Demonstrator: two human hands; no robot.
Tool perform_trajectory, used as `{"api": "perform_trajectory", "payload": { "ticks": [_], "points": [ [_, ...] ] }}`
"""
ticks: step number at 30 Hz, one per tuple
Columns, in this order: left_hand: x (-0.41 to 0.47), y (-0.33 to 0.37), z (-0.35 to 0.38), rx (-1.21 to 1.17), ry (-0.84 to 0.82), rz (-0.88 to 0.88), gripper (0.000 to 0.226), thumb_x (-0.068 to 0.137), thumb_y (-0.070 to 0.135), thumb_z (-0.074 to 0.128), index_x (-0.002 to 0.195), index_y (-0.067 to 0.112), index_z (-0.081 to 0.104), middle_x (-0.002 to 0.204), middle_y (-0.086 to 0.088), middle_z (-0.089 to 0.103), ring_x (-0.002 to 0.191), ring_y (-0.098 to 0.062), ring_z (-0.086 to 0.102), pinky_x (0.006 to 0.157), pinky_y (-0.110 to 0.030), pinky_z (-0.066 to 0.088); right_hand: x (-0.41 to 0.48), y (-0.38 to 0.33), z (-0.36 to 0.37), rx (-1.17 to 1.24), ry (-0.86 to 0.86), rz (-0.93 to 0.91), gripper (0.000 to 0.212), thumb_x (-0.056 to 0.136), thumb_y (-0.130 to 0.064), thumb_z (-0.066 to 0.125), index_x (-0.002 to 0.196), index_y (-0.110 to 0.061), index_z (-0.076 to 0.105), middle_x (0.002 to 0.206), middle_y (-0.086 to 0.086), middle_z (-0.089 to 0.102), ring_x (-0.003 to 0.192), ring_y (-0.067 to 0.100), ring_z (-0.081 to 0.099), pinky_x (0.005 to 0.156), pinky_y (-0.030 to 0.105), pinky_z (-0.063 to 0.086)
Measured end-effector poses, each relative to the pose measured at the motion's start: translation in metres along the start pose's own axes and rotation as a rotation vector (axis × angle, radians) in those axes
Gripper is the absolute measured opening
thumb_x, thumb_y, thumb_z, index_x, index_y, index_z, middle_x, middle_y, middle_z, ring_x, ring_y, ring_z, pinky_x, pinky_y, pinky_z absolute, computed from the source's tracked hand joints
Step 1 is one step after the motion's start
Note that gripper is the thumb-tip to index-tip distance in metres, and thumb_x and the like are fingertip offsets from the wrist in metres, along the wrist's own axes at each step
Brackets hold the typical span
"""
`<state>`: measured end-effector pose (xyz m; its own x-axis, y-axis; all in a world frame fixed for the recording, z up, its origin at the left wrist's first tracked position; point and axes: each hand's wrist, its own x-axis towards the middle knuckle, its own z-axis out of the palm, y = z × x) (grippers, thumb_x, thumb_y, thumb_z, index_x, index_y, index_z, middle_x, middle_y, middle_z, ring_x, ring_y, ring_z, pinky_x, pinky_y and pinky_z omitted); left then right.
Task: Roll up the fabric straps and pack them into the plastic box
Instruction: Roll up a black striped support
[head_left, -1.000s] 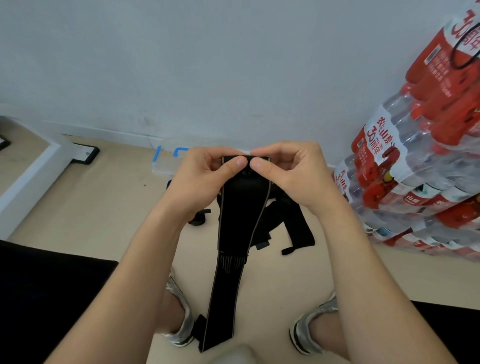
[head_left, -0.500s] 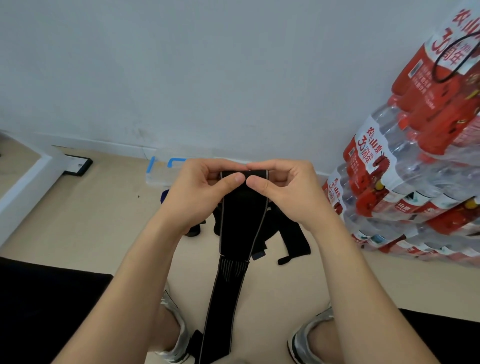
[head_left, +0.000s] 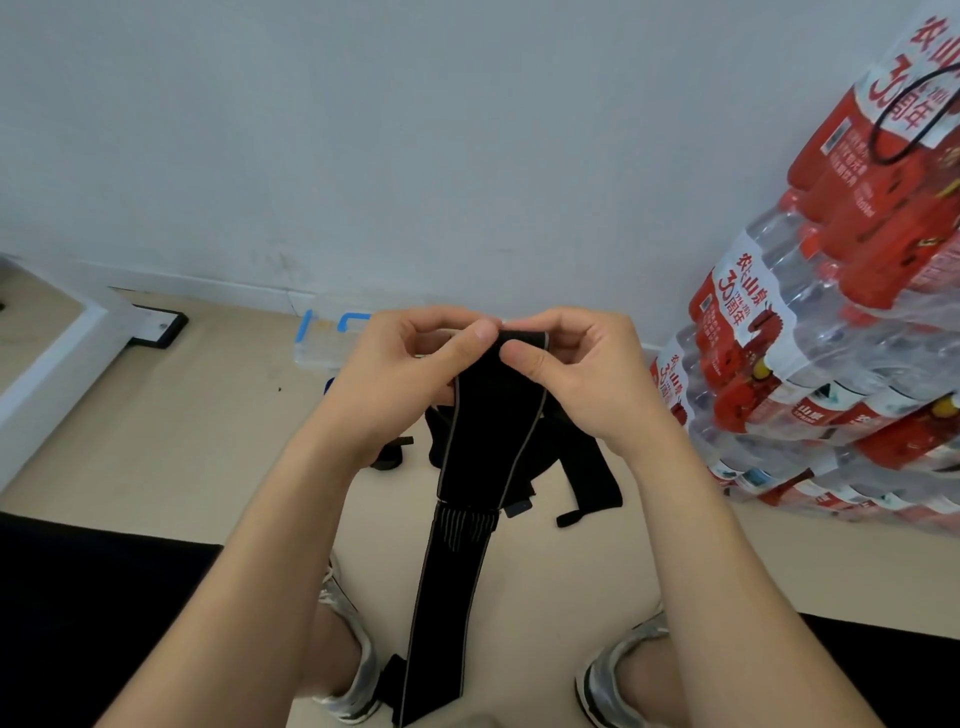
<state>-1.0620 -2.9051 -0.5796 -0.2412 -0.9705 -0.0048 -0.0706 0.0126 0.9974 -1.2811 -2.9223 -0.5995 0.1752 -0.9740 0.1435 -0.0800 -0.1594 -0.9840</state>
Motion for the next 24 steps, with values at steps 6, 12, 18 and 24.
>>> {"api": "perform_trajectory", "payload": {
  "ticks": [6,12,18,24],
  "points": [
    [-0.001,-0.002,0.002,0.054,0.010,0.025,0.019,0.108,0.013,0.067,0.121,0.014,0.080,0.102,-0.009,0.084,0.098,-0.026,0.082,0.081,-0.038,0.067,-0.002,0.001,0.001,0.102,-0.051,0.029,0.019,0.093,-0.020,0.085,0.112,-0.020,0.083,0.104,0.009,0.083,0.100,0.028,0.081,0.086,0.039,0.066],
    [0.000,-0.002,0.003,0.055,-0.016,-0.059,0.022,0.112,0.029,0.059,0.117,0.013,0.074,0.102,-0.019,0.081,0.092,-0.034,0.081,0.077,-0.043,0.068,-0.002,0.004,0.001,-0.019,-0.021,0.020,0.019,0.094,-0.022,0.084,0.111,-0.031,0.086,0.099,0.004,0.084,0.097,0.024,0.082,0.087,0.041,0.067],
    [0.002,-0.010,0.009,0.189,0.027,0.038,0.018,0.109,0.015,0.065,0.121,0.016,0.079,0.102,-0.006,0.083,0.099,-0.025,0.081,0.089,-0.049,0.066,-0.001,0.006,0.004,-0.013,0.031,0.065,0.020,0.093,-0.041,0.081,0.104,-0.025,0.083,0.099,0.006,0.083,0.098,0.023,0.081,0.088,0.043,0.065],
    [0.005,-0.010,0.010,0.197,0.013,-0.068,0.040,0.116,0.040,0.047,0.114,0.014,0.077,0.104,-0.017,0.080,0.097,-0.035,0.080,0.085,-0.060,0.065,-0.002,0.007,0.008,-0.001,0.023,0.152,0.025,0.087,-0.041,0.084,0.100,-0.021,0.076,0.093,0.007,0.083,0.087,0.027,0.082,0.074,0.041,0.067]
  ]
}}
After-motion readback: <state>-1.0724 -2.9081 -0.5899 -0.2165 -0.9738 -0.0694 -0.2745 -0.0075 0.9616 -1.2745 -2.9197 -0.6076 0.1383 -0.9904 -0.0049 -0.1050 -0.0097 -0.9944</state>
